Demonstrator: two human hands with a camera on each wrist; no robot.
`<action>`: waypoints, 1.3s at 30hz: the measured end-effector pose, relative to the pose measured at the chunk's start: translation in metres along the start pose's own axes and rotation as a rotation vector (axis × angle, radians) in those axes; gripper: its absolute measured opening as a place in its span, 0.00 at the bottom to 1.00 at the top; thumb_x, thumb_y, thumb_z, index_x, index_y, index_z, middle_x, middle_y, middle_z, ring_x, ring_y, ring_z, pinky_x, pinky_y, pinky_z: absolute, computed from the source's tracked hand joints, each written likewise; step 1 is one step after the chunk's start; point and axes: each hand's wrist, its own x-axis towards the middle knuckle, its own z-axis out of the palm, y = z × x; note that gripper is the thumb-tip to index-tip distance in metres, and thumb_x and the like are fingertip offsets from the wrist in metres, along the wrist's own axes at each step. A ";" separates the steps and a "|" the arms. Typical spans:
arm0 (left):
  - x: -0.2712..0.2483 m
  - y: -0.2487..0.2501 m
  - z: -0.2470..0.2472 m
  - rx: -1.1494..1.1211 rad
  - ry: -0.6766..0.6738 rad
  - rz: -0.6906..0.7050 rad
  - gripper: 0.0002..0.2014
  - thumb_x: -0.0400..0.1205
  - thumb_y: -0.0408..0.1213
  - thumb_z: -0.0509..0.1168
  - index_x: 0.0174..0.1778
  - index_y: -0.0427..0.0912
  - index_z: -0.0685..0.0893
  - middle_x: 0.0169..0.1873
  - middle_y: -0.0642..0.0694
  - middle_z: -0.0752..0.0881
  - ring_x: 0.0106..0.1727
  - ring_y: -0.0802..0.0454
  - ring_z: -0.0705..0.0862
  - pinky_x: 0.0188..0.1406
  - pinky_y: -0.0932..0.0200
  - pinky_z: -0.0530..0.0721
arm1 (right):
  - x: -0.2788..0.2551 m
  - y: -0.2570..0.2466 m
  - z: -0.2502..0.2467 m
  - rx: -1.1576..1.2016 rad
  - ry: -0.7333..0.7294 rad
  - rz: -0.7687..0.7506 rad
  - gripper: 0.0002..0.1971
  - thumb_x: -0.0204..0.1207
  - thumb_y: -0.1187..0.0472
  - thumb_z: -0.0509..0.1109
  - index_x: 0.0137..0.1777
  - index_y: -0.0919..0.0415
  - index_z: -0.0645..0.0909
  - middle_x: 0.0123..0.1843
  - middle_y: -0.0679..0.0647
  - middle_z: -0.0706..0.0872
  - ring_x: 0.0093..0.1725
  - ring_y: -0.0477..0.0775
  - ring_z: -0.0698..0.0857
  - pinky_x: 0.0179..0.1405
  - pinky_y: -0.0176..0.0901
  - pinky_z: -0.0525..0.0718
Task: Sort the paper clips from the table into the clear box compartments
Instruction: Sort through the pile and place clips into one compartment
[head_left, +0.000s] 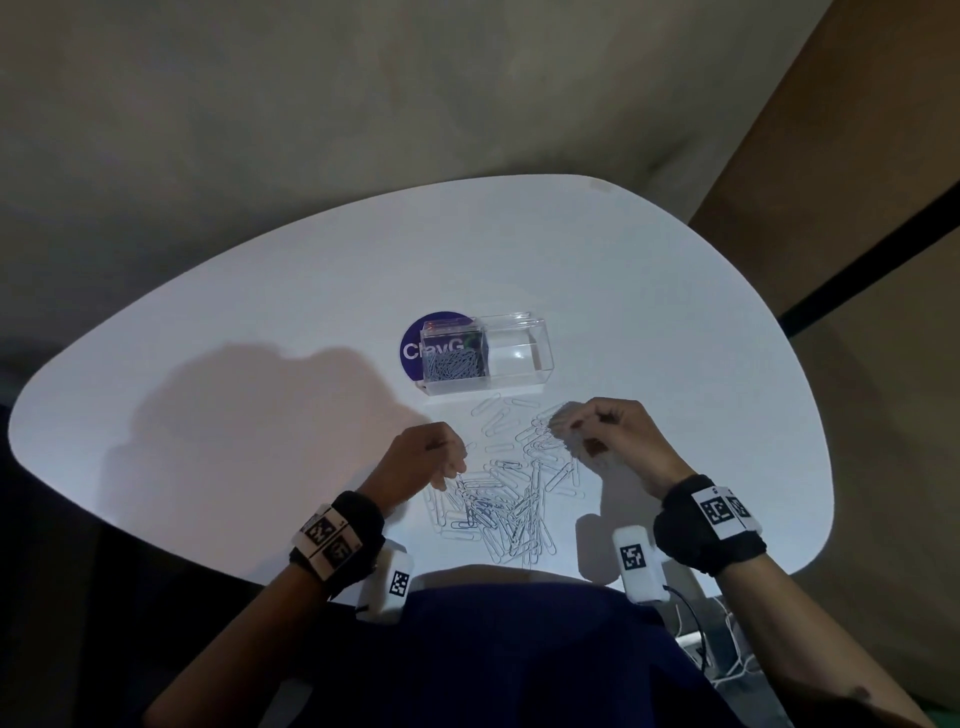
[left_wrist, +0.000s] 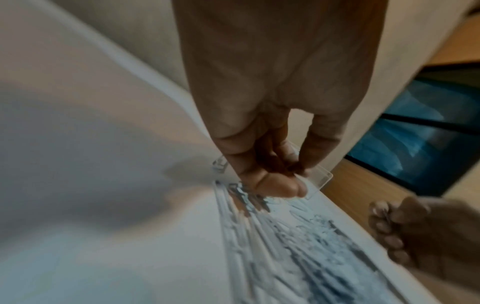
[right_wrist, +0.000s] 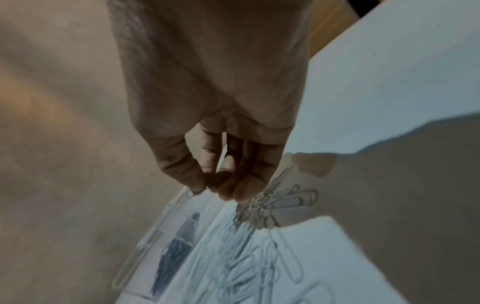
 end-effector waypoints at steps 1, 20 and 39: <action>-0.001 0.001 0.000 -0.093 -0.018 -0.021 0.05 0.69 0.33 0.62 0.30 0.39 0.83 0.31 0.39 0.85 0.29 0.47 0.78 0.28 0.57 0.77 | 0.000 0.000 0.000 0.072 -0.010 0.023 0.12 0.75 0.78 0.63 0.48 0.73 0.88 0.53 0.62 0.92 0.42 0.64 0.81 0.50 0.62 0.82; 0.020 0.017 0.035 0.892 -0.097 0.320 0.07 0.79 0.46 0.69 0.47 0.49 0.83 0.40 0.53 0.87 0.43 0.52 0.84 0.47 0.56 0.77 | 0.000 0.002 0.037 -0.595 -0.128 -0.151 0.08 0.69 0.61 0.78 0.34 0.55 0.81 0.36 0.49 0.88 0.35 0.51 0.85 0.49 0.55 0.86; 0.013 0.015 -0.015 0.740 0.154 0.170 0.04 0.78 0.39 0.67 0.41 0.51 0.87 0.18 0.56 0.77 0.25 0.61 0.76 0.36 0.60 0.72 | 0.010 0.008 0.062 -0.926 -0.130 -0.351 0.06 0.68 0.66 0.72 0.37 0.55 0.78 0.35 0.48 0.79 0.37 0.52 0.79 0.36 0.49 0.82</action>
